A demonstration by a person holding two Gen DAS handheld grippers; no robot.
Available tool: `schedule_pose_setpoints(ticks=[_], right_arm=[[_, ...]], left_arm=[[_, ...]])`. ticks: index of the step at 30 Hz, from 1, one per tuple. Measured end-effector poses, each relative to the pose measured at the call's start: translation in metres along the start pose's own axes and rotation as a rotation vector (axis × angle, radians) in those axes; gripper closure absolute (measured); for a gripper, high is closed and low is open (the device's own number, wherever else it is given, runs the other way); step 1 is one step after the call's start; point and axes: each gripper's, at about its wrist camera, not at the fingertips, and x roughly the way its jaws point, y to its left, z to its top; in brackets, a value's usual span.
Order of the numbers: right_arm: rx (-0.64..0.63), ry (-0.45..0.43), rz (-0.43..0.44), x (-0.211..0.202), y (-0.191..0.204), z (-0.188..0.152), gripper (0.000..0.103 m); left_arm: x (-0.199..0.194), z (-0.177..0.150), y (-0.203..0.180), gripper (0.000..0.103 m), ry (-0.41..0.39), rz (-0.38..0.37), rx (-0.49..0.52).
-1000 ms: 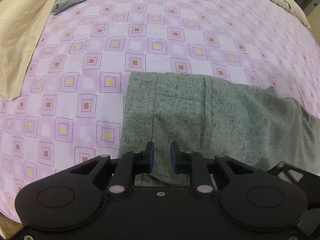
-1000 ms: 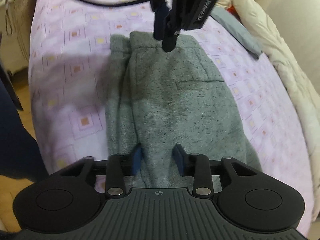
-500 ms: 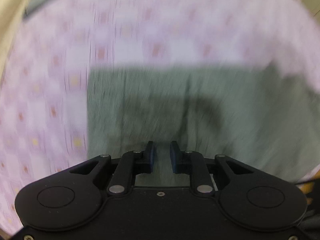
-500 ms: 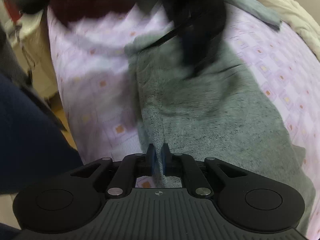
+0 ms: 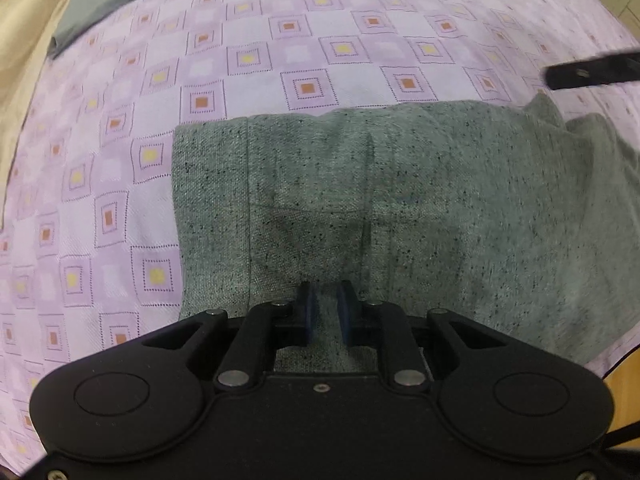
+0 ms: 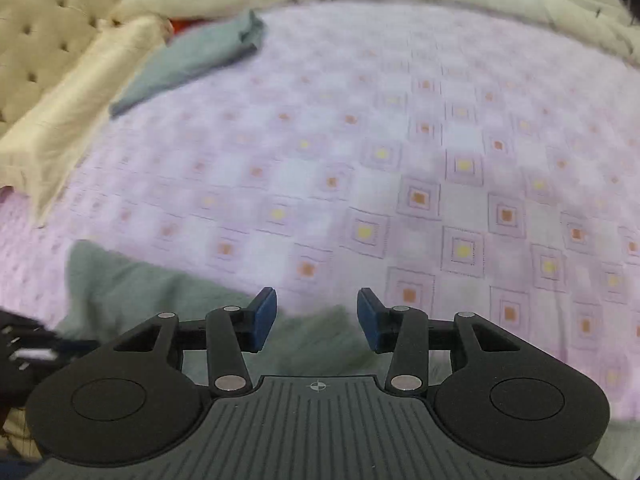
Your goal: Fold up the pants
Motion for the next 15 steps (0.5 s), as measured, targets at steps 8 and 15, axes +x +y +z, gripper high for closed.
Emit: schedule_pose_setpoints(ticks=[8, 15], right_arm=[[-0.084, 0.117, 0.046, 0.008, 0.012, -0.014, 0.096], [-0.174, 0.081, 0.015, -0.007, 0.052, -0.063, 0.097]], left_arm=[[0.001, 0.003, 0.007, 0.078, 0.020, -0.026, -0.061], [-0.026, 0.029, 0.000, 0.085, -0.023, -0.050, -0.024]])
